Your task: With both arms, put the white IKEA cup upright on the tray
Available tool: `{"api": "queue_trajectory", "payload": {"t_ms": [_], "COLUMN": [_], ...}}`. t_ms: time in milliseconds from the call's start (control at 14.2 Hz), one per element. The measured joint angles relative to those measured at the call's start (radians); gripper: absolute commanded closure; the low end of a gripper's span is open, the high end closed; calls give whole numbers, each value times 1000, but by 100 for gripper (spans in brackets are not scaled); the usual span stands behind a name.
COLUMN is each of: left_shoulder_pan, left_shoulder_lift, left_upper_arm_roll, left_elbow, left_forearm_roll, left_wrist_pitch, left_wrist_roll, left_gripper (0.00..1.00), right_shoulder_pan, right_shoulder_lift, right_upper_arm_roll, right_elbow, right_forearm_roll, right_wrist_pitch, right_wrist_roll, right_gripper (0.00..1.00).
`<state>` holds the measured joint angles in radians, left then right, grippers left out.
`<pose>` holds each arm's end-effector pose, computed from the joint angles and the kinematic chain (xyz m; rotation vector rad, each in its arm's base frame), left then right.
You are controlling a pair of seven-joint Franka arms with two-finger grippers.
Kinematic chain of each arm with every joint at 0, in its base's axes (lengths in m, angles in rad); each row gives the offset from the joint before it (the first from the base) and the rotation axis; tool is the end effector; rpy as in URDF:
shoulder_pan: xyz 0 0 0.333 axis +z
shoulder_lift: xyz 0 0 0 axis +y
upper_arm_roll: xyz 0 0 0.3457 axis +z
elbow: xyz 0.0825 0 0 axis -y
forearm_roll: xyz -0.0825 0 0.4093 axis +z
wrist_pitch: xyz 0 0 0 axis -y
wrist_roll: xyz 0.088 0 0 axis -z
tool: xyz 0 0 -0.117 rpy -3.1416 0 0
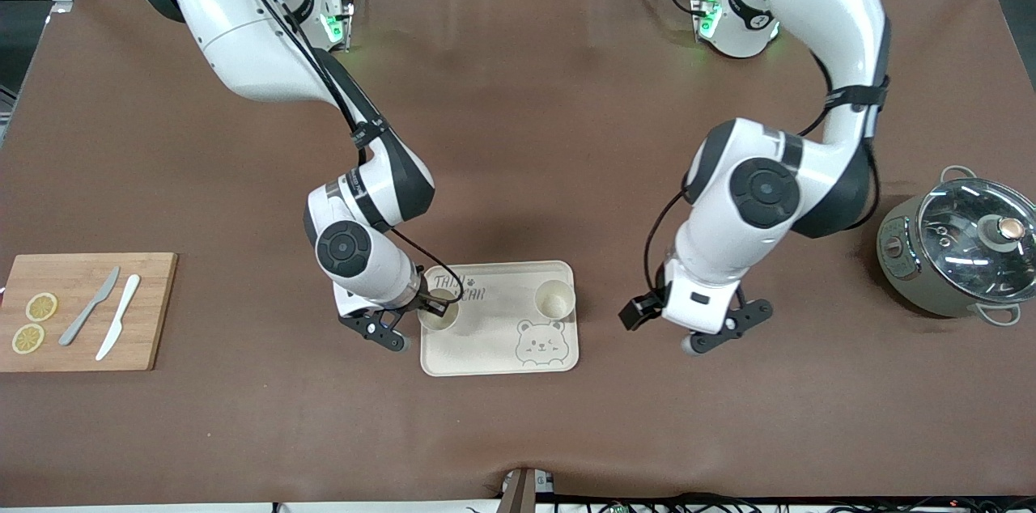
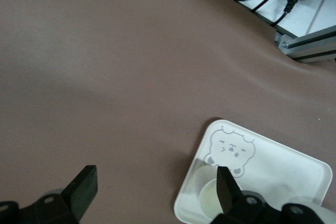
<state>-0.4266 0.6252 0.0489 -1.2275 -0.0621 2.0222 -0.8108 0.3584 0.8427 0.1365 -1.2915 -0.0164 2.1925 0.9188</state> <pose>0.7306 -0.3052 0.4303 2.9416 0.6636 0.1875 0.7152 0.3543 0.2450 -2.9523 0.6964 0.0100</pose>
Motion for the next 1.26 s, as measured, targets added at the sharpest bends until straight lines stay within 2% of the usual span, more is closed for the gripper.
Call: {"api": "queue_trajectory", "payload": {"t_ms": [351, 632, 703, 773, 843, 914, 984, 1265], "left_shoulder_pan": [77, 168, 195, 220, 242, 259, 274, 313], "left_shoulder_lift": [-96, -184, -205, -223, -238, -251, -261, -288], "left_upper_arm_roll": [2, 5, 5, 6, 6, 7, 7, 8], "left_elbow": [0, -1, -1, -2, -3, -3, -5, -5], "left_forearm_roll": [0, 0, 0, 0, 0, 0, 5, 46], "left_wrist_pitch": [-188, -293, -319, -340, -360, -380, -392, -397], "left_wrist_roll": [121, 290, 342, 392, 439, 484, 524, 642], "left_gripper": [0, 0, 0, 0, 0, 0, 0, 0], "right_shoulder_pan": [10, 17, 18, 20, 20, 21, 21, 20], "right_shoulder_lift": [26, 33, 34, 34, 34, 34, 34, 33], "right_upper_arm_roll": [0, 0, 0, 0, -1, -3, -5, -13], "right_elbow": [0, 0, 0, 0, 0, 0, 0, 11], "right_forearm_roll": [-1, -2, -2, -2, -4, -9, -15, -34], "right_wrist_pitch": [23, 36, 37, 37, 38, 38, 38, 38], "right_wrist_roll": [6, 7, 7, 7, 7, 7, 7, 7], "right_gripper": [100, 100, 95, 68, 49, 21, 0, 0]}}
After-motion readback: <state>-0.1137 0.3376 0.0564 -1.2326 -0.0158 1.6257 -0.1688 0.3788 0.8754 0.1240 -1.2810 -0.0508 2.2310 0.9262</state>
